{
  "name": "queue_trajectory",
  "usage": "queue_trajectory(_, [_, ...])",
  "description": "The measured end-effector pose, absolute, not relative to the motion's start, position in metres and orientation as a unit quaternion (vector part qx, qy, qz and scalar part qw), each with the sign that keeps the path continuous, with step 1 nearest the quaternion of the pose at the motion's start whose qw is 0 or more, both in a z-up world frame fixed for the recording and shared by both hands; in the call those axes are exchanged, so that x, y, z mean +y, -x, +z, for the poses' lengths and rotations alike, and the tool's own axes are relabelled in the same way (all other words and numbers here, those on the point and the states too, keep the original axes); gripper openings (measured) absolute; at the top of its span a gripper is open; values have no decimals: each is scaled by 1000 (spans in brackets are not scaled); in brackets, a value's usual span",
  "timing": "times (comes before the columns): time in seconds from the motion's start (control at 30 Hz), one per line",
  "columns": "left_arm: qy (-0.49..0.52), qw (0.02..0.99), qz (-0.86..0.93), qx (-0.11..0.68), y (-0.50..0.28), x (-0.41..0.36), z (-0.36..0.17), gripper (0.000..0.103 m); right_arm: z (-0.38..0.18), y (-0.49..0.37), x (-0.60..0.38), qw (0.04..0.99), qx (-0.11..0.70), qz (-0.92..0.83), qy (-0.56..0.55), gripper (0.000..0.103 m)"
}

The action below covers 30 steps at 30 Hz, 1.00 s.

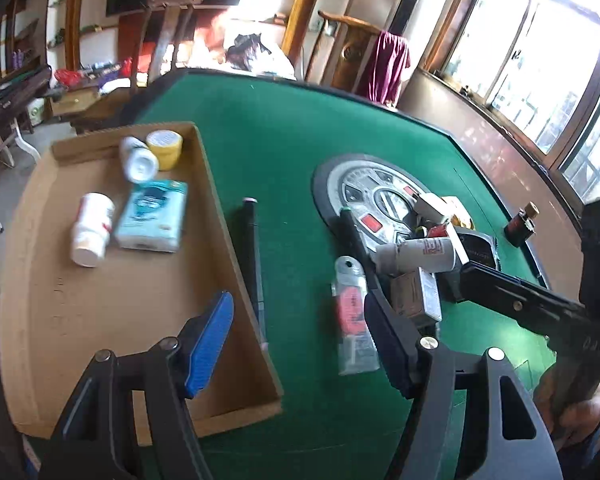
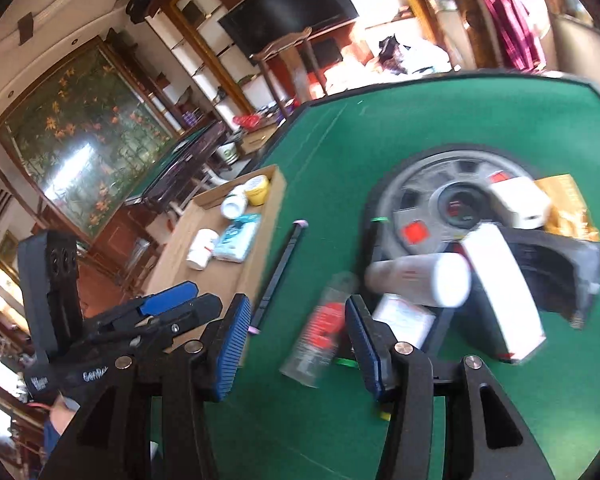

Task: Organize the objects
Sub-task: 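Withdraw from the tray and grasp the black marker with the left gripper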

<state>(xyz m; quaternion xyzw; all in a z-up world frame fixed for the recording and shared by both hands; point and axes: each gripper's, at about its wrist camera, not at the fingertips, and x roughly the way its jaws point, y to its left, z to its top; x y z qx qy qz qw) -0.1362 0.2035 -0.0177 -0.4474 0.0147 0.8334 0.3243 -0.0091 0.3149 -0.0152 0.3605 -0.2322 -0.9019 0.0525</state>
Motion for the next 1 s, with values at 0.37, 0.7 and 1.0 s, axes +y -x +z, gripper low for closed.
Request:
queue_trajectory(0.37, [522, 251, 809, 97, 200, 267, -51, 64, -42, -5, 380, 56, -312, -884, -344, 56])
queue_trajectory(0.7, [544, 208, 797, 161, 208, 290, -70, 59, -35, -20, 409, 38, -355, -880, -314, 56])
queue_trajectory(1.0, [545, 219, 794, 157, 171, 285, -74, 15, -30, -20, 415, 19, -336, -887, -315, 56])
